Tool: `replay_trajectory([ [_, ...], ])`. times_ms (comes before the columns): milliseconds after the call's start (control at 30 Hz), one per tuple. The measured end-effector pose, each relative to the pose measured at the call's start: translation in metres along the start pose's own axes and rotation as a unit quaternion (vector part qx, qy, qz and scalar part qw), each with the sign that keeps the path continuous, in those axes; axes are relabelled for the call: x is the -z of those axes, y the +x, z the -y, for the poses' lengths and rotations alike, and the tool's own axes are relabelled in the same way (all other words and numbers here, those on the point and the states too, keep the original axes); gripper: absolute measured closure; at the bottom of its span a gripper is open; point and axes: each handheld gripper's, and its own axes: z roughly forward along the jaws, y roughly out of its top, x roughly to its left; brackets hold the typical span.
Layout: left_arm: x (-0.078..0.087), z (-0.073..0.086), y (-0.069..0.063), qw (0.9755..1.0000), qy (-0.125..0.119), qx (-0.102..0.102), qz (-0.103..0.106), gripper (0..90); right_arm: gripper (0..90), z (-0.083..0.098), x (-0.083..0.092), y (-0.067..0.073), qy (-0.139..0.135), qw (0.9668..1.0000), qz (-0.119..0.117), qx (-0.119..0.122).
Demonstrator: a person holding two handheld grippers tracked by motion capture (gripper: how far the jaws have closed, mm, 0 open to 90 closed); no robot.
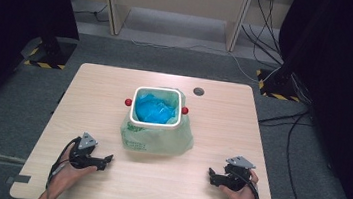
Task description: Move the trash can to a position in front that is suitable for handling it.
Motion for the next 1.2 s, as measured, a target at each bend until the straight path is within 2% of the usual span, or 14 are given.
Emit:
replay_trajectory([
  [367, 0.0, 0.0, 0.001, 1.0, 0.0, 0.001, 0.001, 12.9, 5.6, 0.0, 0.0, 0.0, 0.0, 1.0, 0.001, -0.002],
  [433, 0.001, -0.002, 0.002, 0.9998, -0.001, 0.017, 0.004, 15.1, 5.7, 0.0, 0.0, 0.0, 0.0, 1.0, 0.0, -0.002],
  [533, 0.005, -0.004, 0.002, 0.9985, -0.013, 0.047, 0.025, 15.5, 6.9, -0.001, 0.001, -0.001, 0.002, 1.0, 0.0, -0.005],
  [633, 0.007, -0.007, 0.001, 0.9983, -0.022, 0.048, 0.025, 15.5, 9.0, -0.001, 0.001, -0.003, -0.004, 0.9999, -0.008, -0.013],
  [767, 0.01, -0.013, 0.003, 0.9964, -0.035, 0.067, 0.037, 15.6, 13.6, -0.005, 0.002, -0.007, -0.011, 0.9995, -0.009, -0.028],
  [1000, 0.012, -0.03, 0.01, 0.9918, -0.059, 0.105, 0.044, 15.6, 13.3, -0.026, 0.002, -0.01, -0.043, 0.9973, -0.02, -0.056],
  [1067, 0.012, -0.036, 0.012, 0.9914, -0.063, 0.108, 0.038, 15.6, 13.2, -0.037, 0.003, -0.01, -0.053, 0.9964, -0.023, -0.063],
  [1200, 0.011, -0.048, 0.013, 0.9897, -0.076, 0.116, 0.037, 16.2, 13.6, -0.059, -0.002, -0.007, -0.066, 0.9964, -0.019, -0.051],
])
